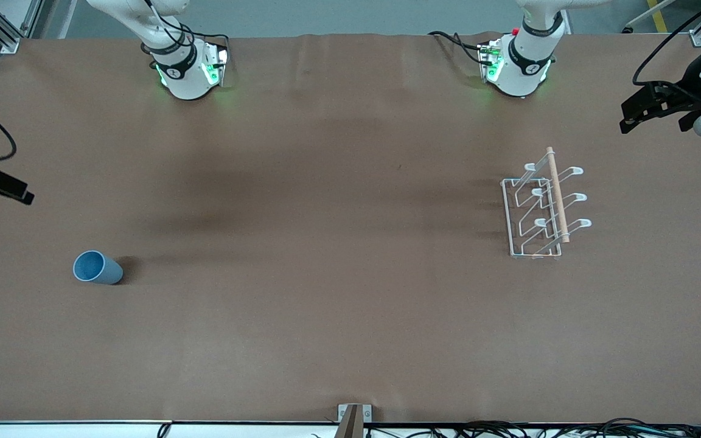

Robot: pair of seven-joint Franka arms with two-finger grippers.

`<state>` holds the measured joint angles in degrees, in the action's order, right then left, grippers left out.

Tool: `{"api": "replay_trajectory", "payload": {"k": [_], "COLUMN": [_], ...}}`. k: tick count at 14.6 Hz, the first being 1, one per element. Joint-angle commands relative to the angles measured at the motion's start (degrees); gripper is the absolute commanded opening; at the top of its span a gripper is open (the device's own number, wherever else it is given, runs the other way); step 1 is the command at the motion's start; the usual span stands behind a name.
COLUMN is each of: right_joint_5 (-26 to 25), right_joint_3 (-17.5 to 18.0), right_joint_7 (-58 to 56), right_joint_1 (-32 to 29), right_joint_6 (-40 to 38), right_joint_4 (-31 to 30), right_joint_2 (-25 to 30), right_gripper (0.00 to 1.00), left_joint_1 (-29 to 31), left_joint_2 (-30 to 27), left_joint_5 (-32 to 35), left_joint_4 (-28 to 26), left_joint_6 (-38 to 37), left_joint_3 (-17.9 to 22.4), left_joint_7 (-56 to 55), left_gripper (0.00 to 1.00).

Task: Hang cup on cup holder
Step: 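Reach the right gripper toward the light blue cup, then grasp the light blue cup with the right gripper and lift it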

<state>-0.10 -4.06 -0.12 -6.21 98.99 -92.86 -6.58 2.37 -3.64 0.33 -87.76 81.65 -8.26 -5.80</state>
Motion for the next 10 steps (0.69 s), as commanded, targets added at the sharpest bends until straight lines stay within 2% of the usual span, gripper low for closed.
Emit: {"api": "replay_trajectory", "payload": {"k": [1,5,7,10], "right_joint_5": [0.62,1.06,4.39,5.46], "right_joint_3": [0.72,0.81,0.81,0.90], "right_joint_7": [-1.54,-6.38,-6.47,-6.56], "right_joint_1": [-4.50,-6.97,-7.24,-6.97], "right_joint_6": [5.13,13.58,17.27,19.04], "right_joint_4": [-0.84,-0.84,-1.01,-1.01], "right_joint_2": [-5.79,-15.46,-19.86,-23.47], "right_gripper": [0.99,0.98,0.98,0.97], "left_joint_1": [0.09,-0.26,-0.26,-0.17], "left_joint_2": [0.74,1.09,1.71,2.50], "left_joint_5": [-0.69,-0.69,-0.69,-0.69], "left_joint_4": [1.27,1.36,2.06,3.12], "left_joint_6": [-0.62,-0.53,-0.53,-0.53], "left_joint_3": [0.00,-0.09,-0.09,-0.17], "left_joint_7": [1.06,0.88,0.88,0.97], "left_gripper": [1.00,1.00,1.00,1.00]}}
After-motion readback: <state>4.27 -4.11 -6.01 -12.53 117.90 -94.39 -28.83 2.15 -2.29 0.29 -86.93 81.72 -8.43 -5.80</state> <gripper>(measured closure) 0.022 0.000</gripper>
